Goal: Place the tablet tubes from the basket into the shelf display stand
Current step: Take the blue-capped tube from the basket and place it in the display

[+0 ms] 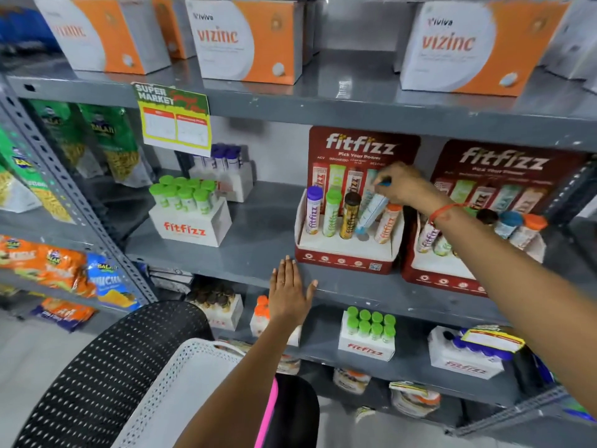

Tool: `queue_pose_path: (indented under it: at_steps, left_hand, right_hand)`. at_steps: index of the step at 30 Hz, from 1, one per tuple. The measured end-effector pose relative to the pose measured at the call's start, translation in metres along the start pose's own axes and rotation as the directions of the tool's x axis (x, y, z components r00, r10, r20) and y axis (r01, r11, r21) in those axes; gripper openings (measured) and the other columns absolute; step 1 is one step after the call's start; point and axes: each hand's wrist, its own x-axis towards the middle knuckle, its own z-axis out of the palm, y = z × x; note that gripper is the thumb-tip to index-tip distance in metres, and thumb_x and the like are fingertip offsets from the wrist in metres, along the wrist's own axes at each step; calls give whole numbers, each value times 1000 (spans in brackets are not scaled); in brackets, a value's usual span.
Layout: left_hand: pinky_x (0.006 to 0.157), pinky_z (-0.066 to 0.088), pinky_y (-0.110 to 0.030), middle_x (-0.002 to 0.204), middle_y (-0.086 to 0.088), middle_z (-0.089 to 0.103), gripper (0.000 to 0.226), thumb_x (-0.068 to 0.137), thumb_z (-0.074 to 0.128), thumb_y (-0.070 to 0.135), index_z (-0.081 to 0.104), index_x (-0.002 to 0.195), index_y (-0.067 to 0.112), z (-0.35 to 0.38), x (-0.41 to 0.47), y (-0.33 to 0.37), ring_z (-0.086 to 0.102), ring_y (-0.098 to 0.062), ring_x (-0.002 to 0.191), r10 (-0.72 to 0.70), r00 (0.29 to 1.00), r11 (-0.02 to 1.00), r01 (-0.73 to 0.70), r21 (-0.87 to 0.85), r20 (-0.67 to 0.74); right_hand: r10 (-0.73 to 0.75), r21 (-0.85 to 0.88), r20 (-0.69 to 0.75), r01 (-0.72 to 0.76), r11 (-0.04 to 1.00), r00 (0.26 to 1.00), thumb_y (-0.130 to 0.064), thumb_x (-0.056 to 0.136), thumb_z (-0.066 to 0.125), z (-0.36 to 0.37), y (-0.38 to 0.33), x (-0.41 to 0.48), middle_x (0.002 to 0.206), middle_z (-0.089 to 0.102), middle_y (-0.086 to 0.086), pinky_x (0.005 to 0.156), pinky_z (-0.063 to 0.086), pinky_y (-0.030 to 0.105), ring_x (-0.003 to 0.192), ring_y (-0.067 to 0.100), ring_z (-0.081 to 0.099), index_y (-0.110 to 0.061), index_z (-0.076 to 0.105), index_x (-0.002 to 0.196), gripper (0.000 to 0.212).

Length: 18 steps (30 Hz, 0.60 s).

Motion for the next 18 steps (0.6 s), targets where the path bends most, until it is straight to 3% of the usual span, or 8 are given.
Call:
queue_pose_path:
  at_steps: [7,13,18]
  left_hand:
    - [116,-7,-37,158,-10,-4,95,73,-24,67,-9,147,8,1,0,0,-8,-23,143,-10,1000,1000,10,30,15]
    - [113,-11,-35,157,-8,-6,94,74,-22,67,-9,147,10,0,-1,0,-10,-23,143,-5,1000,999,5,34,8]
    - [114,-8,-36,158,-7,-6,93,74,-22,67,-9,147,11,1,-1,1,-10,-22,143,-9,1000,999,9,36,-1]
  right_hand:
    - [85,-110,-4,-85,990,996,-21,79,70,-6,-1,3,120,63,15,89,49,35,107,31,60,-5,63,111,36]
    - [32,-137,82,-20,990,996,-10,77,71,-3,1,6,128,56,14,89,47,32,113,29,55,-7,57,120,45]
    - [-5,-166,89,20,986,996,-10,82,67,-3,2,9,126,58,16,87,46,33,111,31,56,-4,58,118,38]
